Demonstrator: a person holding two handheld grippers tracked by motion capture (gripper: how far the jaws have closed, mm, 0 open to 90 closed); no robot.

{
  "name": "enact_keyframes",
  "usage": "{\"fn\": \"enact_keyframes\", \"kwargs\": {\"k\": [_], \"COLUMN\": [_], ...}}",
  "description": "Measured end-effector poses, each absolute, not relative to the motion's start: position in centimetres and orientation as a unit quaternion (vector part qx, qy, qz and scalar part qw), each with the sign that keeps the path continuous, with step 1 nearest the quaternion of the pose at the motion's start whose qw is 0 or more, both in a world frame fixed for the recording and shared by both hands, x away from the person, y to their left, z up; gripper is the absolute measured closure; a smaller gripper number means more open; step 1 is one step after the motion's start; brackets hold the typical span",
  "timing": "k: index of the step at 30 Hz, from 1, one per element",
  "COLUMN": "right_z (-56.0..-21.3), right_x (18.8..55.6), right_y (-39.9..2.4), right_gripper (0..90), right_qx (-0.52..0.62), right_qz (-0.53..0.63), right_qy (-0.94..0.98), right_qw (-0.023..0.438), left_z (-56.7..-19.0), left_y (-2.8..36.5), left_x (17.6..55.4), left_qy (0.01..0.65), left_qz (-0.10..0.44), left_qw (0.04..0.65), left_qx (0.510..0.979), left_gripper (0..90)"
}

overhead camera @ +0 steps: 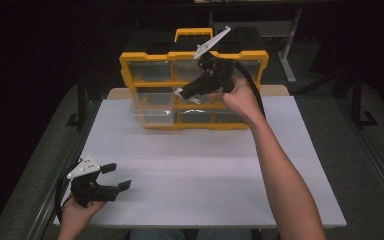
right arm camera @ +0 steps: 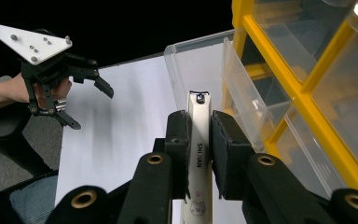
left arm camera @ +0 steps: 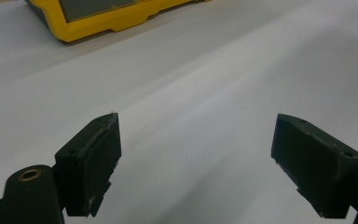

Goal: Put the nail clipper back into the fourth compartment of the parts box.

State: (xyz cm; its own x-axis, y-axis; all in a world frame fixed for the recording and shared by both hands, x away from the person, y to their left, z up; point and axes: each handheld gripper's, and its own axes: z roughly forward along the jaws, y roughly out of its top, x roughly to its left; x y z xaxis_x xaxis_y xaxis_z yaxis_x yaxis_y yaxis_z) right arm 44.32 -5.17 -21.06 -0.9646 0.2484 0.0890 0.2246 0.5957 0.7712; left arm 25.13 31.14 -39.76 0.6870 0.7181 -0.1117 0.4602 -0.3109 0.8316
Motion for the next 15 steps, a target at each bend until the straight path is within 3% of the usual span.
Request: {"fn": "enact_keyframes", "kwargs": {"k": [15], "right_z": [-20.4], "right_x": [45.9], "right_y": [-1.3], "right_gripper": [75.9], "right_qx": [0.115], "right_qz": [0.415], "right_qy": [0.902], "right_qw": [0.021], "left_z": [-39.8], "left_y": [31.3], "left_x": [25.1], "left_qy": [0.371], "left_qz": [0.141], "left_qw": [0.457], "left_qx": [0.796], "left_gripper": [15.7]}}
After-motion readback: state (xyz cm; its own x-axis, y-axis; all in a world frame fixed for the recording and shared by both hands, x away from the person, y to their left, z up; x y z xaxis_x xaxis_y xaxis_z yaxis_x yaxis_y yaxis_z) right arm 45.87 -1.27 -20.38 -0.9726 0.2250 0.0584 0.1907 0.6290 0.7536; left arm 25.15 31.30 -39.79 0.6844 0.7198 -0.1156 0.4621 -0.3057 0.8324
